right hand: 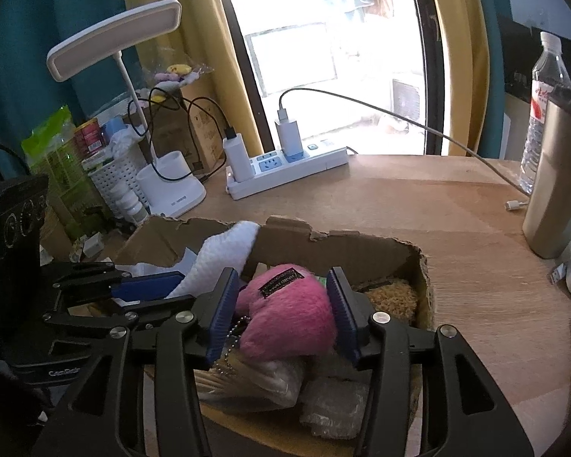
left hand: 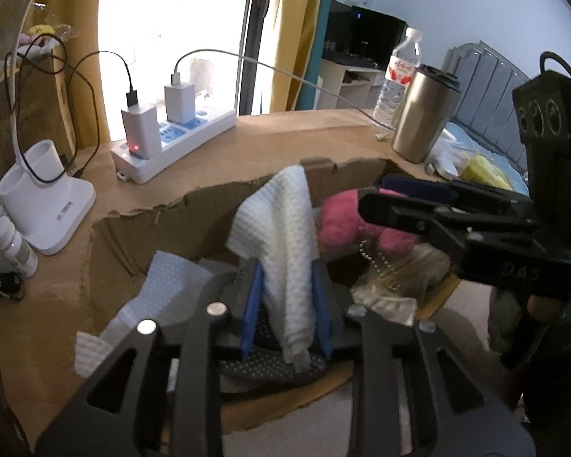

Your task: Organize soft objects

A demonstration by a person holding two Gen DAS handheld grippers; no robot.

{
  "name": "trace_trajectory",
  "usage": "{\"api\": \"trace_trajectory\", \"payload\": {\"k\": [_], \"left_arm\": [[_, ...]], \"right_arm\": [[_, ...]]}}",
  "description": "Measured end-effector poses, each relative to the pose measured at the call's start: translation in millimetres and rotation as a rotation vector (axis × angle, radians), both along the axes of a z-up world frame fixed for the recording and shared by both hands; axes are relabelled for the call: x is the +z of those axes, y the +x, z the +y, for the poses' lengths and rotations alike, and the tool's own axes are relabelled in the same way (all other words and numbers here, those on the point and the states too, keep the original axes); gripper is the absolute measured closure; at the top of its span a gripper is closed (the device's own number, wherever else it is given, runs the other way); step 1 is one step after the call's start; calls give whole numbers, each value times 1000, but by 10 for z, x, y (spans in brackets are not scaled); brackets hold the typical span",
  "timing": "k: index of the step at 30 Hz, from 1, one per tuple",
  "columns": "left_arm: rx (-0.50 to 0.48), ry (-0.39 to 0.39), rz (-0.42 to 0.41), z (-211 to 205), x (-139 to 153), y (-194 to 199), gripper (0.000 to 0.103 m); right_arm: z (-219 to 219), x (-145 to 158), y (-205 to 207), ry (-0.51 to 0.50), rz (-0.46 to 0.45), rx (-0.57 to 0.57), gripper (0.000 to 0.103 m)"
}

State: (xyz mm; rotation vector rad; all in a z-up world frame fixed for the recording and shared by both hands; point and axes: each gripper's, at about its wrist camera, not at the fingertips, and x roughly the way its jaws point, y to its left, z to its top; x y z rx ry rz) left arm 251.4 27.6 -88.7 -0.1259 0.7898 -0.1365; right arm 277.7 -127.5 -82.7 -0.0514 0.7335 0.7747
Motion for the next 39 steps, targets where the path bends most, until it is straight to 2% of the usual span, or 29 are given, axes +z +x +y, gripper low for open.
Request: {"api": "trace_trajectory", "payload": {"k": [4, 39], "left_arm": [[6, -11, -19, 15, 60, -60, 50], [22, -12, -184, -64, 547, -834, 49]], "right_arm": [[-30, 52, -54, 2, -11, -4, 52], [-293, 450, -733, 14, -113, -37, 51]]}}
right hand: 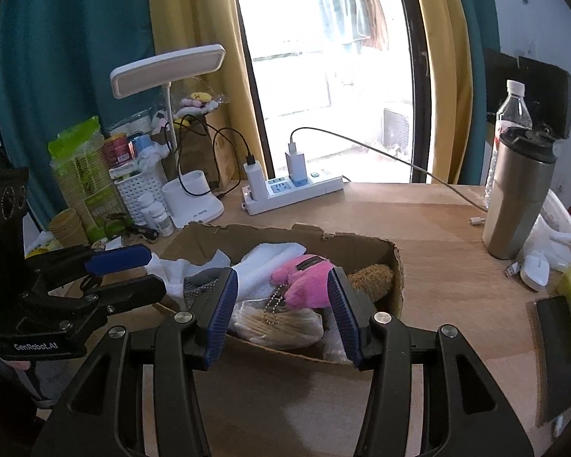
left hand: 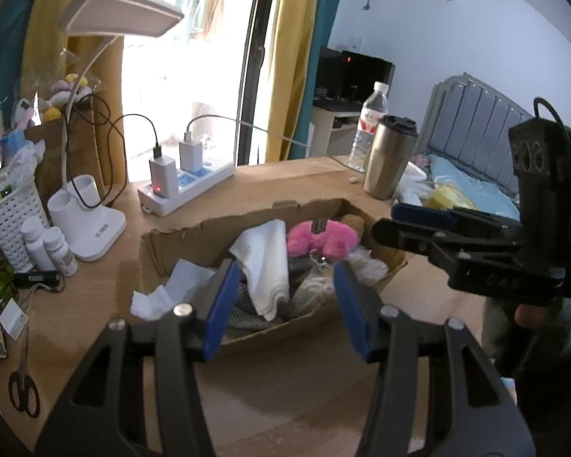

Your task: Organize soft objects

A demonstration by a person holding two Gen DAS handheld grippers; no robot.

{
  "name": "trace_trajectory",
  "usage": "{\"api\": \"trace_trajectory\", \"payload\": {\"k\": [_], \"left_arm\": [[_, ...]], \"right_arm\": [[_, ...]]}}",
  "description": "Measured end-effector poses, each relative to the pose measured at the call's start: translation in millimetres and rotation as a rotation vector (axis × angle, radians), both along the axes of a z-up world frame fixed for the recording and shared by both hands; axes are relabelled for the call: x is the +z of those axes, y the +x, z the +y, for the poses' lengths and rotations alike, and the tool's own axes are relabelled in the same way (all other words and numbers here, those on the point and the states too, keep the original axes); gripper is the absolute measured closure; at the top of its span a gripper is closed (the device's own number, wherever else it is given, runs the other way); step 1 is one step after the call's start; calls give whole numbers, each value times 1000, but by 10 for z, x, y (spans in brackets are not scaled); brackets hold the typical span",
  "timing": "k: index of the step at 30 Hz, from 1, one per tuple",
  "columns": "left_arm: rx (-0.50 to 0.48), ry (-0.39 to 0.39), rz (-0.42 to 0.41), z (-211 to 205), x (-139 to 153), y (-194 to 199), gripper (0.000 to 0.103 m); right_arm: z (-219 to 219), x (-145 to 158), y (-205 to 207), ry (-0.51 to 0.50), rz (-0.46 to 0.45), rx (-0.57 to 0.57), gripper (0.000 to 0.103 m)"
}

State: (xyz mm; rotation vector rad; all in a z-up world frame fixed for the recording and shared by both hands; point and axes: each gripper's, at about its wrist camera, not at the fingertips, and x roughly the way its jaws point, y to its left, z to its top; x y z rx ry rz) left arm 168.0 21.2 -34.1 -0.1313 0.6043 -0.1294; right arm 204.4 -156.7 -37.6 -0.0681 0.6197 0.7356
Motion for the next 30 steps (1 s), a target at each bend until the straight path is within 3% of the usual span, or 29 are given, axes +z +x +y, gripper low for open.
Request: {"api": "trace_trajectory", "payload": {"k": [4, 7, 15, 23, 30], "left_arm": [[3, 5, -22, -13, 51, -93, 48], [7, 9, -46, -21, 98, -173, 34], [13, 5, -104, -33, 208, -378, 32], [29, 3, -153, -24, 314, -561, 16], [44, 7, -208, -70, 439, -771, 11]], "right_arm": [[-20, 35, -92, 1, -12, -7, 50], [-30, 66, -157, 2, -24, -13, 44], [-84, 153, -340, 5, -60, -40, 41], [-159, 271, -537, 11, -116, -70, 40], [-226, 374, -759, 17, -159, -81, 36]]}}
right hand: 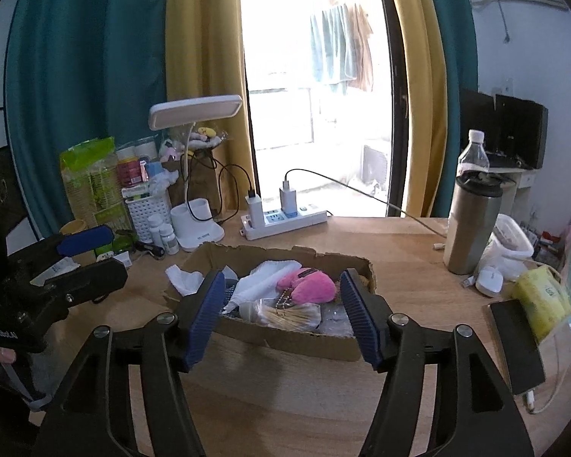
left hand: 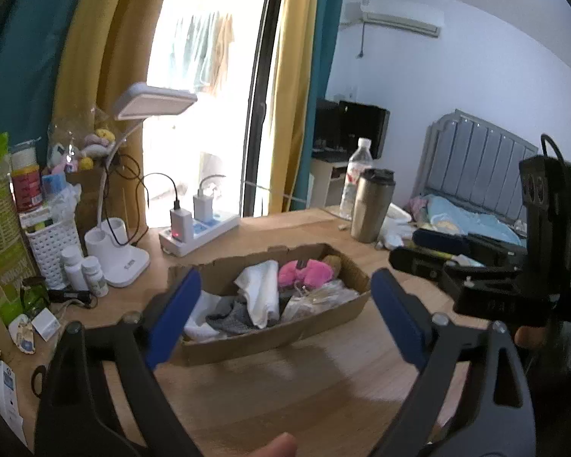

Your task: Organize soft objects

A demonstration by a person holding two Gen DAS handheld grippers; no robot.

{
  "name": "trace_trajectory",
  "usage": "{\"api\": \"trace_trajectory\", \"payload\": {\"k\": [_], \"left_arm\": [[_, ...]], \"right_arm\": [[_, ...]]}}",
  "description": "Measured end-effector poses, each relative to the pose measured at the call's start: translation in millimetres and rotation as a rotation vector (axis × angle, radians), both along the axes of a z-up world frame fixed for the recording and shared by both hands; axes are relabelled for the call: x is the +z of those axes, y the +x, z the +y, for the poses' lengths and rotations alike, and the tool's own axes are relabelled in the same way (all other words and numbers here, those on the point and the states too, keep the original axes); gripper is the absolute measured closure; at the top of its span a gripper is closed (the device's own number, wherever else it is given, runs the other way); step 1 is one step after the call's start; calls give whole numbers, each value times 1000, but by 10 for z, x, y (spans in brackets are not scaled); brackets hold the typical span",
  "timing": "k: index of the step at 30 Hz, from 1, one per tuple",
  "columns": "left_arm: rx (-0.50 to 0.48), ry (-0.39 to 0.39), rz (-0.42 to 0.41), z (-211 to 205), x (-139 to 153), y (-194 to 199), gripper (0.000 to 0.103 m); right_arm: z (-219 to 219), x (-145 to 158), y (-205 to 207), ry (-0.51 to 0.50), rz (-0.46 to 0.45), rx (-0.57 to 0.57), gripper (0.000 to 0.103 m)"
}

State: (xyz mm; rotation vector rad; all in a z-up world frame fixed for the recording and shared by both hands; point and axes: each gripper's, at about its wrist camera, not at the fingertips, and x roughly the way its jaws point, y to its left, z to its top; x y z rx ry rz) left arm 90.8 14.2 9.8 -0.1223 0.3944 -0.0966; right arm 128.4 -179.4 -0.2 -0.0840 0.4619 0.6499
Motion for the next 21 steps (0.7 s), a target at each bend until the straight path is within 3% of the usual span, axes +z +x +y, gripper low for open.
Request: {"api": "trace_trajectory", "payload": {"k": [21], "left_arm": [[88, 43, -133, -164, 393, -616, 9]], "right_arm": [[-324, 435, -662, 57, -180, -110, 30]]}}
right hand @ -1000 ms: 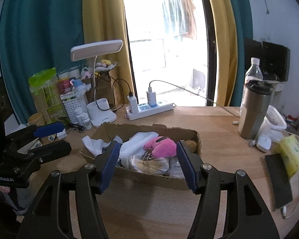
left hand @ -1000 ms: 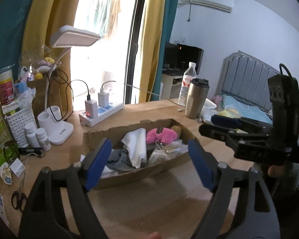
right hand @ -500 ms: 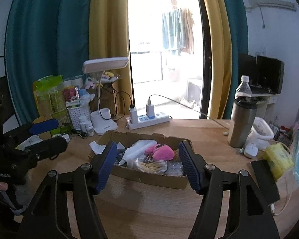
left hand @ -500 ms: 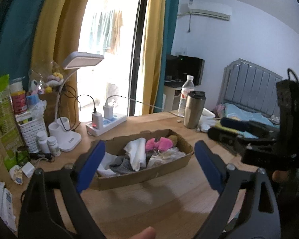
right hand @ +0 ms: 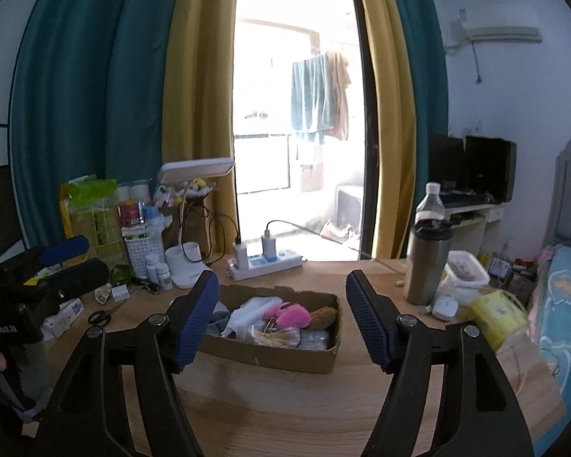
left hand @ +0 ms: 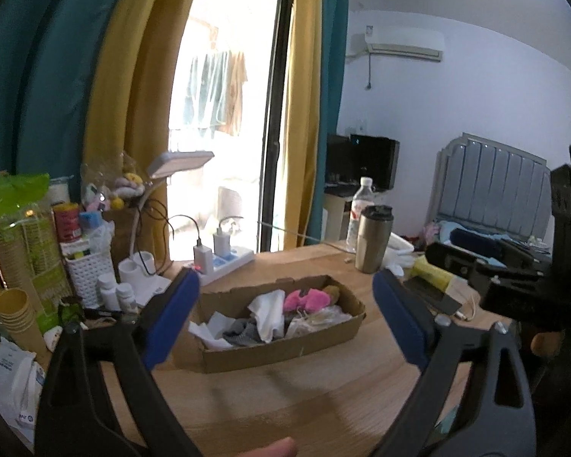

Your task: Organize soft objects

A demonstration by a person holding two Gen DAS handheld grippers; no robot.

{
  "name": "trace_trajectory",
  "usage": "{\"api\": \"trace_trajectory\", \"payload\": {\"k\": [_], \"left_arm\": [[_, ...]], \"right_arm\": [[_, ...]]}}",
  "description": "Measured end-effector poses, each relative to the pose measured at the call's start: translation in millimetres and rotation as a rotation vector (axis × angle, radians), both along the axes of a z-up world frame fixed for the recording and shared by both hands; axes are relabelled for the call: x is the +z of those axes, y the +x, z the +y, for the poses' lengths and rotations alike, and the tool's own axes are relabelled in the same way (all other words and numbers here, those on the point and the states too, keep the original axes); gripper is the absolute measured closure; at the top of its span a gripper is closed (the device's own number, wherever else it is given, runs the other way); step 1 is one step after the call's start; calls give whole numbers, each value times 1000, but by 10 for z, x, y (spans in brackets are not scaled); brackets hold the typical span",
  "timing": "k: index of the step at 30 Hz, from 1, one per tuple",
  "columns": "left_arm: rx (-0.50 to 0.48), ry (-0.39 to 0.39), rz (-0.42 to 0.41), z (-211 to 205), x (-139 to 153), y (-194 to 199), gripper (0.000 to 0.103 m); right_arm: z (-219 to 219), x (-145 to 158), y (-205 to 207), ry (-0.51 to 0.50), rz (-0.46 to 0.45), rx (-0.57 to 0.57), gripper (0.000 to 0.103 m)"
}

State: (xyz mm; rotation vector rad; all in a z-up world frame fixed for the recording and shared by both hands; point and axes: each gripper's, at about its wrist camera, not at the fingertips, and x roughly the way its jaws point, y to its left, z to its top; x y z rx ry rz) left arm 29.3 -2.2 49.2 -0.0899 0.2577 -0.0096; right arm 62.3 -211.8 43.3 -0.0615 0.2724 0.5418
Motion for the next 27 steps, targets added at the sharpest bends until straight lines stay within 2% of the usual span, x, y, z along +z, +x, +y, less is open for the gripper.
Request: {"api": "trace_trajectory", "payload": {"k": [12, 27], "left_arm": [[34, 14, -55, -103, 160, -265, 8], [25, 13, -65, -148, 165, -322, 7]], "right_arm": [[-152, 105, -359, 0, -52, -45, 25], [-190, 142, -432, 0, -57, -43, 24]]}}
